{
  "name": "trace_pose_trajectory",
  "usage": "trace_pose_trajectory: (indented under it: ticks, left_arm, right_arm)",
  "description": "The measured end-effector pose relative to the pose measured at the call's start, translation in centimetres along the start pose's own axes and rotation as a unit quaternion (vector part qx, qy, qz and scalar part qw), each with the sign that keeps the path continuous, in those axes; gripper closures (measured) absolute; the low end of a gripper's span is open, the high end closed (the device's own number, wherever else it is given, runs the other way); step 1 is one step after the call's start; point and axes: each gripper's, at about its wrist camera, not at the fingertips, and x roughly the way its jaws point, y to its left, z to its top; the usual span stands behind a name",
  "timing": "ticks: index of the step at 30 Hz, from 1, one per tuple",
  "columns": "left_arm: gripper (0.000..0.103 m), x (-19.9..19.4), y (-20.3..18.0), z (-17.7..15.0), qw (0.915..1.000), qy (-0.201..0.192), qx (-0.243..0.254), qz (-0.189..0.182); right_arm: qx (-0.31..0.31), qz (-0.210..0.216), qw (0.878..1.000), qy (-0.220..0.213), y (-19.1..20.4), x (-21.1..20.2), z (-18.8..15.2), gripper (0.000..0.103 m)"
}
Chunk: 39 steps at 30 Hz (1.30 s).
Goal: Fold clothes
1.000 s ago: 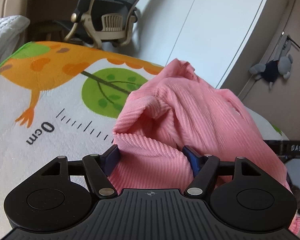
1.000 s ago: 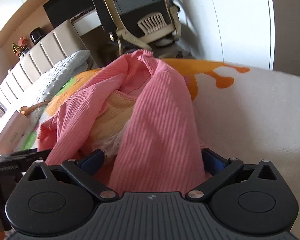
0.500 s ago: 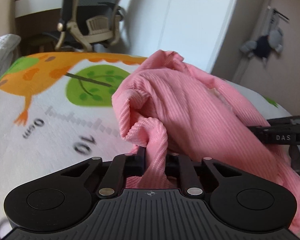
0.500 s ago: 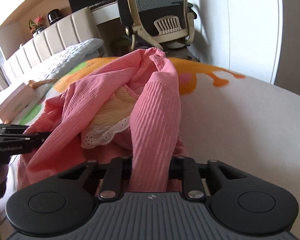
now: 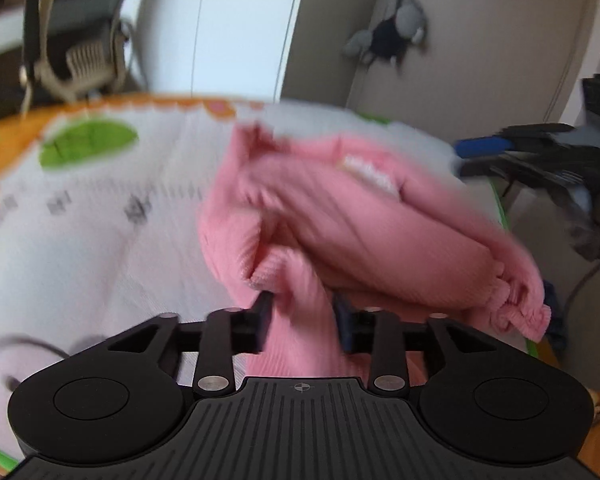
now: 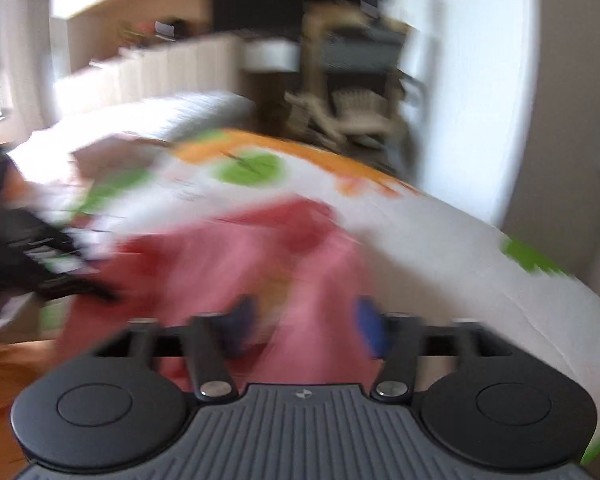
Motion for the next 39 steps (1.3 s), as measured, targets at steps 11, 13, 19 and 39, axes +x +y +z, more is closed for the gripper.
trace_pose_trajectory:
  ticks: [11,13,19,39]
  left_arm:
    - [0.009,-2.4,-7.2,0.6,0.9738,-0.068,0.213,0.041]
    - [0.009,-1.1,-8.8,0.9,0.9631,-0.085,0.247,0.064]
    - [0.017,3.7,-11.1,4.3,0.9238,-0.172,0.317,0.129]
    - [0.095,0.5,17.9,5.5,0.9567,-0.163,-0.178,0.162]
  right_arm:
    - [-0.044,0.021,0.998,0.042,3.3,4.0,-0.5,0.099]
    - [-0.008,0.036,0.999,-0.018,1.7,1.8,2.6,0.099]
    - [-0.001,0.086,0.994,-0.069,1.5,-0.1,8.0,0.099]
    - [-0.095,-0.157,0.977,0.105,-0.7,6.7,-0.9,0.096]
